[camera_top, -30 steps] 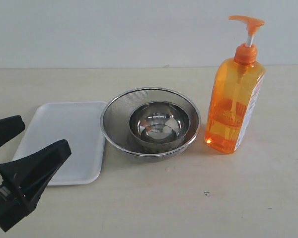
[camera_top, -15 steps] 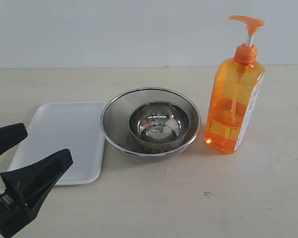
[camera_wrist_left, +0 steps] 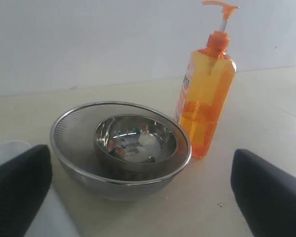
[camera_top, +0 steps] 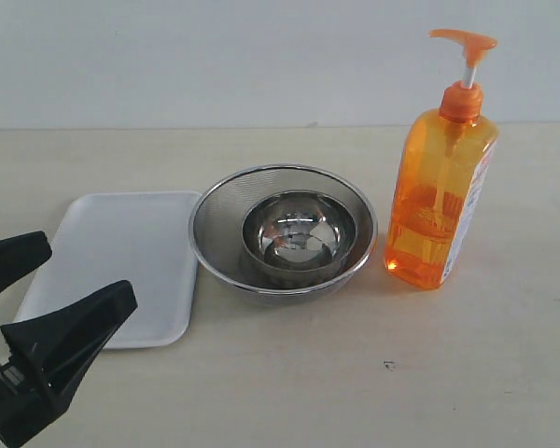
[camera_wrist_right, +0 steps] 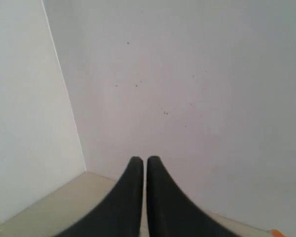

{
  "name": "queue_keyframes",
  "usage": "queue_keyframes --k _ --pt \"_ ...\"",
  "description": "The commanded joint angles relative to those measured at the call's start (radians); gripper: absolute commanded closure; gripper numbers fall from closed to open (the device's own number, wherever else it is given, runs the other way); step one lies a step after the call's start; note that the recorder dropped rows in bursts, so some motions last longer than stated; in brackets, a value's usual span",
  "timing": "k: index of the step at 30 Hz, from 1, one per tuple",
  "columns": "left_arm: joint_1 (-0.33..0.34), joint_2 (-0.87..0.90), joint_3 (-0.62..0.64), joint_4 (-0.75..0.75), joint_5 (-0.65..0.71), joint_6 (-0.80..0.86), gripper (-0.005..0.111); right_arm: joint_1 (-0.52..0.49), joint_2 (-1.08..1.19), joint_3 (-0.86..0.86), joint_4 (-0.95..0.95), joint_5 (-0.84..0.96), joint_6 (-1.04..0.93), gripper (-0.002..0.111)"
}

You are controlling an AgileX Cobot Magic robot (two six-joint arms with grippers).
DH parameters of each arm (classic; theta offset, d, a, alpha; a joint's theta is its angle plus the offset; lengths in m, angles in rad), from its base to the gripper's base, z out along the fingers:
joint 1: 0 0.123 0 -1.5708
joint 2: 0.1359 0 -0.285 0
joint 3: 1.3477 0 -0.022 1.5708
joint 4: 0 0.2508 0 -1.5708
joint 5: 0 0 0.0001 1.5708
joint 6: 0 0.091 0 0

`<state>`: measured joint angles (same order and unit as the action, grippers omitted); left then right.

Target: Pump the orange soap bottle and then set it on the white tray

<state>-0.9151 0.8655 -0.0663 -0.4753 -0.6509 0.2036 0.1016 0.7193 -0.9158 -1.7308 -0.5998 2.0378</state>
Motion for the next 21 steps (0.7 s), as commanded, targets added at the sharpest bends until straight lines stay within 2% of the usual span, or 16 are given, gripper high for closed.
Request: queue_keyframes --k 1,6,8,11,12,16,19,21 --pt "-0.004 -0.007 0.003 0.002 0.002 -0.005 0.016 -0.003 -0.044 0.02 0.083 0.13 -0.127 0.108" --pt "-0.004 -0.007 0.003 0.002 0.002 -0.005 0.016 -0.003 -0.129 0.116 0.225 0.412 -0.314 0.108" --pt "-0.004 -0.007 0.003 0.002 0.002 -0.005 0.016 -0.003 -0.154 0.155 0.304 0.505 -0.47 0.108" --pt "-0.004 -0.007 0.003 0.002 0.002 -0.005 0.016 0.0 -0.187 0.226 0.579 0.722 -0.851 0.108" --pt "-0.004 -0.007 0.003 0.002 0.002 -0.005 0.016 0.0 -0.19 0.243 0.745 0.8 -1.002 0.108" --pt "-0.004 -0.007 0.003 0.002 0.002 -0.005 0.016 0.004 -0.193 0.245 1.114 0.881 -1.293 0.108" --pt "-0.004 -0.007 0.003 0.002 0.002 -0.005 0.016 0.051 -0.199 0.246 1.273 0.955 -1.446 0.108" --pt "-0.004 -0.007 0.003 0.002 0.002 -0.005 0.016 0.096 -0.209 0.26 1.351 0.973 -1.48 0.108"
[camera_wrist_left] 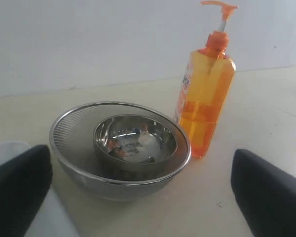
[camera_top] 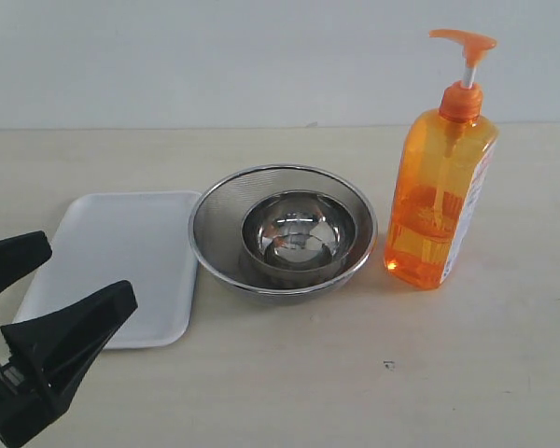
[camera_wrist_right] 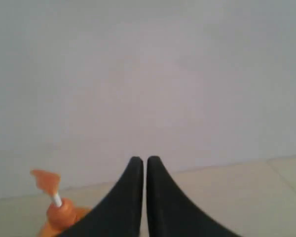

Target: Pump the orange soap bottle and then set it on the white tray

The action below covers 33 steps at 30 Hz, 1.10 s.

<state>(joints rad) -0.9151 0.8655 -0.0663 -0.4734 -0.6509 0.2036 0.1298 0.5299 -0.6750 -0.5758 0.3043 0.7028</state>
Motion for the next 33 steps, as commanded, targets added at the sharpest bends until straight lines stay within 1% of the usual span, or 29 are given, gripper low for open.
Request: queue_keyframes --k 1,3,5,8,12,17,19,21,23,25,29,31,33 --pt "-0.004 -0.007 0.003 0.0 0.002 -0.005 0.016 0.105 -0.025 0.027 0.275 0.071 -0.185 0.108" --pt "-0.004 -0.007 0.003 0.0 0.002 -0.005 0.016 0.165 -0.024 0.054 0.396 0.077 -0.294 0.108" --pt "-0.004 -0.007 0.003 0.0 0.002 -0.005 0.016 0.221 -0.018 0.091 0.491 0.077 -0.349 0.108" --pt "-0.004 -0.007 0.003 0.0 0.002 -0.005 0.016 0.275 -0.018 0.146 0.494 0.044 -0.341 0.108" --pt "-0.004 -0.007 0.003 0.0 0.002 -0.005 0.016 0.287 -0.018 0.256 0.485 -0.07 -0.311 0.108" --pt "-0.004 -0.007 0.003 0.0 0.002 -0.005 0.016 0.287 -0.018 0.404 0.487 -0.329 -0.311 0.108" --pt "-0.004 -0.007 0.003 0.0 0.002 -0.005 0.016 0.287 -0.018 0.43 0.487 -0.357 -0.328 0.108" --pt "-0.004 -0.007 0.003 0.0 0.002 -0.005 0.016 0.287 -0.018 0.43 0.492 -0.357 -0.391 0.108" --pt "-0.004 -0.007 0.003 0.0 0.002 -0.005 0.016 0.287 -0.018 0.404 0.566 -0.353 -0.474 0.108" --pt "-0.004 -0.007 0.003 0.0 0.002 -0.005 0.016 0.287 -0.018 0.353 0.596 -0.321 -0.488 0.108" --pt "-0.004 -0.007 0.003 0.0 0.002 -0.003 0.016 0.287 0.022 0.204 0.576 -0.17 -0.495 0.108" --pt "-0.004 -0.007 0.003 0.0 0.002 -0.003 0.016 0.287 0.077 0.133 0.558 -0.083 -0.492 0.108" --pt "-0.004 -0.007 0.003 0.0 0.002 -0.003 0.016 0.287 0.141 0.1 0.527 -0.04 -0.476 0.108"
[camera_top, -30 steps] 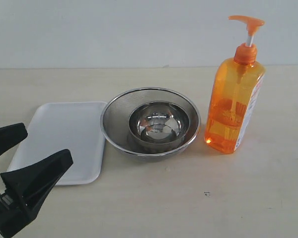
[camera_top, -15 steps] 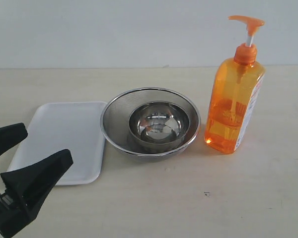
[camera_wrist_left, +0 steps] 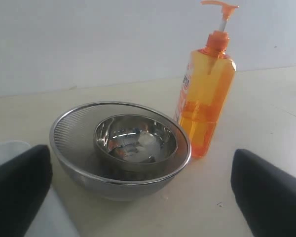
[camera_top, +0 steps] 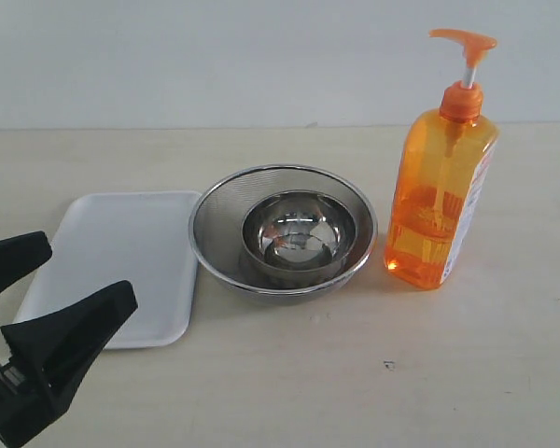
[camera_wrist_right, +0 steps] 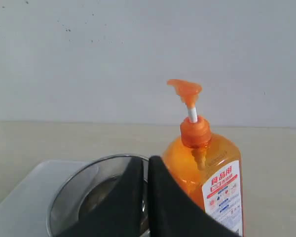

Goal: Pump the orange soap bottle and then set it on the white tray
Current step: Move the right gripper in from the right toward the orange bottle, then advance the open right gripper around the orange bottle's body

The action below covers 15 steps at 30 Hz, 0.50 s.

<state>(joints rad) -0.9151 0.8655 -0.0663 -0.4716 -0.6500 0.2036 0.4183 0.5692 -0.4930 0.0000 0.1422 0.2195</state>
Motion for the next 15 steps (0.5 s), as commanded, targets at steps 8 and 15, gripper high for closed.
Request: queue_keyframes --k 8,15 --pt "-0.004 -0.007 0.003 -0.001 0.001 -0.003 0.016 0.0 0.23 0.075 -0.281 -0.342 0.211 0.108" --pt "-0.004 -0.007 0.003 -0.001 0.001 -0.003 0.016 0.0 0.246 0.166 -0.136 -0.485 0.061 0.108"
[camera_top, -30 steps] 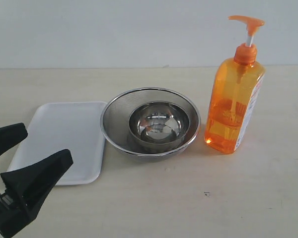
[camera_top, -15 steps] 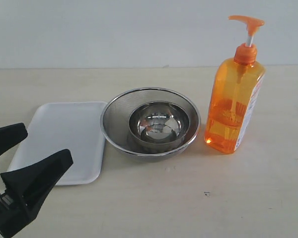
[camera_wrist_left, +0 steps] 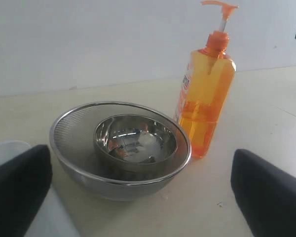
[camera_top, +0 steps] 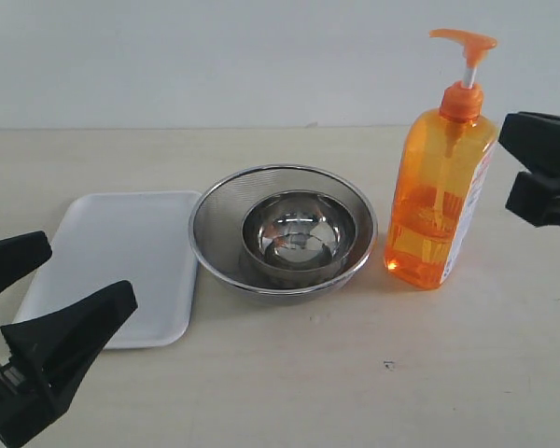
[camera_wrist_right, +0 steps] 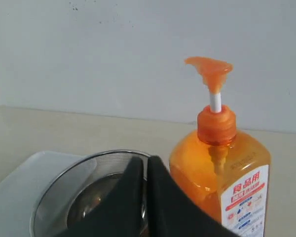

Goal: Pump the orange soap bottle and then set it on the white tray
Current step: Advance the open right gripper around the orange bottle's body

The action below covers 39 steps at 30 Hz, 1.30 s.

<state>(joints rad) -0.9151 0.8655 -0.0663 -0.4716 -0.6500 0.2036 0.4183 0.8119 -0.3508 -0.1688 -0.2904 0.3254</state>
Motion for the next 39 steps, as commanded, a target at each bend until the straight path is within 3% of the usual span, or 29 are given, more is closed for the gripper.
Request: queue_keyframes --k 1,11,18,23,30,35,39 --pt "-0.004 -0.007 0.003 -0.001 0.001 -0.003 0.016 0.0 0.004 0.033 0.042 -0.068 -0.053 0.108" --pt "-0.004 -0.007 0.003 -0.001 0.001 -0.003 0.016 0.0 0.057 0.278 0.169 -0.605 -0.179 0.108" --pt "-0.004 -0.007 0.003 -0.001 0.001 -0.003 0.016 0.006 0.201 0.304 0.156 -0.684 -0.177 0.105" --pt "-0.004 -0.007 0.003 -0.001 -0.001 -0.002 0.016 0.104 0.329 0.304 0.283 -0.775 -0.256 0.081" --pt "-0.004 -0.007 0.003 -0.001 -0.001 -0.002 0.016 0.26 0.574 0.205 0.529 -0.835 -0.344 0.004" --pt "-0.004 -0.007 0.003 -0.001 -0.001 -0.002 0.016 0.259 0.769 0.091 0.562 -0.877 -0.35 0.004" --pt "-0.004 -0.007 0.003 -0.001 -0.001 -0.002 0.016 0.259 0.836 0.02 0.69 -0.91 -0.348 0.004"
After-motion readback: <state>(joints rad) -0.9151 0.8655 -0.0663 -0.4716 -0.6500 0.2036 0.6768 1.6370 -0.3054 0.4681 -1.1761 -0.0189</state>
